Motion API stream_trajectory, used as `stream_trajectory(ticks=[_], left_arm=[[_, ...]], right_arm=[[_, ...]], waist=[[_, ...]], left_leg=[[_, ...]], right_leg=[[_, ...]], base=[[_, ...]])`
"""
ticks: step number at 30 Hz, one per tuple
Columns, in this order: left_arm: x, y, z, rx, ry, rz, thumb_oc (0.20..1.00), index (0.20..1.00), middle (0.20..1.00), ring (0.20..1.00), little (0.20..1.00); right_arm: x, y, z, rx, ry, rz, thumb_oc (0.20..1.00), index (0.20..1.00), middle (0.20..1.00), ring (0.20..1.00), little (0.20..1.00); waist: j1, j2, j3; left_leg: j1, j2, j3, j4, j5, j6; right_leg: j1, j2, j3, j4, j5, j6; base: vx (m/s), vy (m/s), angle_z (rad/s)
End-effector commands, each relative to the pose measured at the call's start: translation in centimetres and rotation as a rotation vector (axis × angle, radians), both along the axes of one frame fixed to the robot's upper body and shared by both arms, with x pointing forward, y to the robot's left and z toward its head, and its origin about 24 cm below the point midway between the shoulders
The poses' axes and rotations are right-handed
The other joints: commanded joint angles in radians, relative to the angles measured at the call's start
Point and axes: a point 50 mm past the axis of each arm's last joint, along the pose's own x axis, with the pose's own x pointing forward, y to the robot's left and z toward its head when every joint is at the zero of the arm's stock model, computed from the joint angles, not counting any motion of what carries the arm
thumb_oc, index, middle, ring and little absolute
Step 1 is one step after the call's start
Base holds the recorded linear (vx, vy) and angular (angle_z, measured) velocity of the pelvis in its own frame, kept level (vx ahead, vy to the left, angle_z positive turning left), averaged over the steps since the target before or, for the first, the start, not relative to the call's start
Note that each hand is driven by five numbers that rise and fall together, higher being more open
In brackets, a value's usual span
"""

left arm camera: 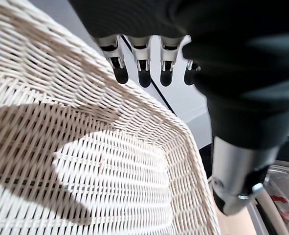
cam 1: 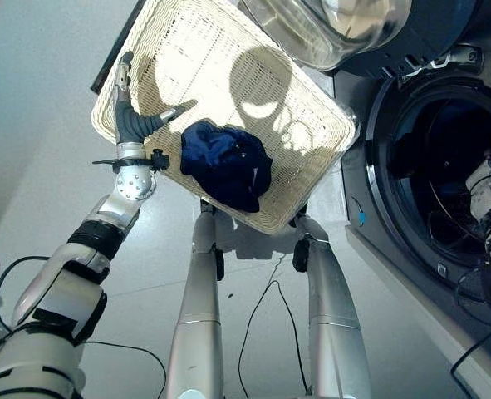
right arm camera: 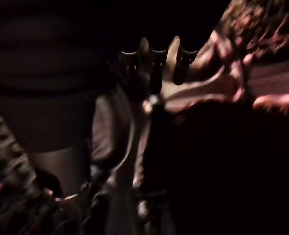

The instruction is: Put the clothes into the washing machine.

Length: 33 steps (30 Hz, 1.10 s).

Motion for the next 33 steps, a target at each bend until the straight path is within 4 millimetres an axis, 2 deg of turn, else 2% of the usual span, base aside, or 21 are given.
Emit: stream_trajectory(ticks=[1, 2, 6, 10, 13, 16, 18, 22, 27, 29, 33], left_arm=[[-0.1, -0.2, 1.1, -0.141, -0.099, 0.012, 1.000, 1.000, 1.000, 1.000, 1.000], [-0.1, -0.2, 0.8, -0.145, -0.097, 0.016, 1.000, 1.000, 1.000, 1.000, 1.000], [-0.5, -0.1, 0.4, -0.201, -0.138, 0.050, 1.000, 1.000, 1.000, 1.000, 1.000], [-0.8, 0.3, 0.3, -0.241, -0.164, 0.067, 1.000, 1.000, 1.000, 1.000, 1.000], [-1.1, 0.7, -0.2, -0.294, -0.179, 0.090, 1.000, 1.000, 1.000, 1.000, 1.000], [-1.3, 1.1, -0.6, -0.332, -0.188, 0.103, 1.000, 1.000, 1.000, 1.000, 1.000], [-1.4, 1.4, -0.9, -0.373, -0.192, 0.116, 1.000, 1.000, 1.000, 1.000, 1.000], [-1.6, 1.6, -1.3, -0.396, -0.202, 0.144, 1.000, 1.000, 1.000, 1.000, 1.000], [-1.9, 1.7, -1.9, -0.409, -0.210, 0.176, 1.000, 1.000, 1.000, 1.000, 1.000], [-2.0, 1.8, -2.1, -0.410, -0.212, 0.185, 1.000, 1.000, 1.000, 1.000, 1.000], [-2.1, 2.0, -2.3, -0.426, -0.217, 0.217, 1.000, 1.000, 1.000, 1.000, 1.000]], right_arm=[[-0.9, -0.5, 1.7, -0.174, -0.029, -0.034, 1.000, 1.000, 1.000, 1.000, 1.000], [-0.9, -0.2, 1.4, -0.185, -0.018, -0.029, 1.000, 1.000, 1.000, 1.000, 1.000], [0.3, 2.6, 0.0, -0.267, -0.016, 0.028, 1.000, 1.000, 1.000, 1.000, 1.000], [0.7, 4.0, -0.7, -0.299, -0.017, 0.075, 1.000, 1.000, 1.000, 1.000, 1.000], [1.3, 6.2, -2.2, -0.344, 0.014, 0.171, 1.000, 1.000, 1.000, 1.000, 1.000], [1.4, 7.2, -3.1, -0.356, 0.027, 0.236, 1.000, 1.000, 1.000, 1.000, 1.000], [1.6, 8.6, -4.2, -0.367, 0.038, 0.303, 1.000, 1.000, 1.000, 1.000, 1.000], [1.8, 10.5, -5.2, -0.387, 0.038, 0.393, 1.000, 1.000, 1.000, 1.000, 1.000], [1.5, 12.1, -6.5, -0.397, 0.033, 0.466, 1.000, 1.000, 1.000, 1.000, 1.000], [1.4, 12.4, -6.7, -0.411, 0.031, 0.482, 1.000, 1.000, 1.000, 1.000, 1.000], [1.0, 14.4, -6.5, -0.514, 0.005, 0.554, 1.000, 1.000, 1.000, 1.000, 1.000]], waist=[[-0.034, 0.014, -0.024], [-0.033, 0.014, -0.024], [-0.039, 0.020, -0.024], [-0.044, 0.022, -0.024], [-0.048, 0.024, -0.024], [-0.052, 0.025, -0.024], [-0.057, 0.026, -0.024], [-0.064, 0.025, -0.024], [-0.071, 0.028, -0.024], [-0.073, 0.029, -0.024], [-0.080, 0.029, -0.024]], left_leg=[[-0.015, -0.082, 0.051, 0.133, -0.145, 0.048], [-0.006, -0.079, 0.051, 0.134, -0.155, 0.048], [-0.008, -0.077, 0.059, 0.127, -0.154, 0.046], [-0.023, -0.080, 0.062, 0.125, -0.144, 0.047], [-0.018, -0.074, 0.069, 0.123, -0.150, 0.043], [-0.019, -0.072, 0.074, 0.123, -0.148, 0.042], [-0.019, -0.071, 0.080, 0.126, -0.146, 0.040], [-0.022, -0.068, 0.085, 0.125, -0.141, 0.039], [-0.023, -0.065, 0.091, 0.121, -0.134, 0.038], [-0.024, -0.064, 0.093, 0.120, -0.133, 0.038], [-0.026, -0.060, 0.098, 0.121, -0.130, 0.037]], right_leg=[[0.086, 0.045, -0.054, -0.282, 0.204, 0.081], [0.093, 0.047, -0.053, -0.279, 0.196, 0.081], [0.085, 0.047, -0.047, -0.276, 0.191, 0.081], [0.067, 0.047, -0.044, -0.274, 0.196, 0.078], [0.069, 0.051, -0.038, -0.264, 0.181, 0.075], [0.064, 0.052, -0.034, -0.257, 0.176, 0.072], [0.062, 0.055, -0.029, -0.251, 0.173, 0.070], [0.058, 0.059, -0.022, -0.246, 0.170, 0.066], [0.055, 0.063, -0.015, -0.246, 0.167, 0.062], [0.055, 0.064, -0.014, -0.246, 0.166, 0.062], [0.053, 0.065, -0.010, -0.243, 0.164, 0.061]], base=[[-0.01, 0.030, 0.04], [-0.01, 0.032, 0.04], [-0.01, 0.027, 0.01], [-0.01, 0.008, 0.00], [0.00, 0.013, 0.00], [0.00, 0.029, -0.02], [0.00, 0.040, -0.03], [0.00, 0.026, -0.01], [0.00, 0.018, -0.01], [0.00, 0.030, -0.03], [0.00, 0.029, -0.05]])
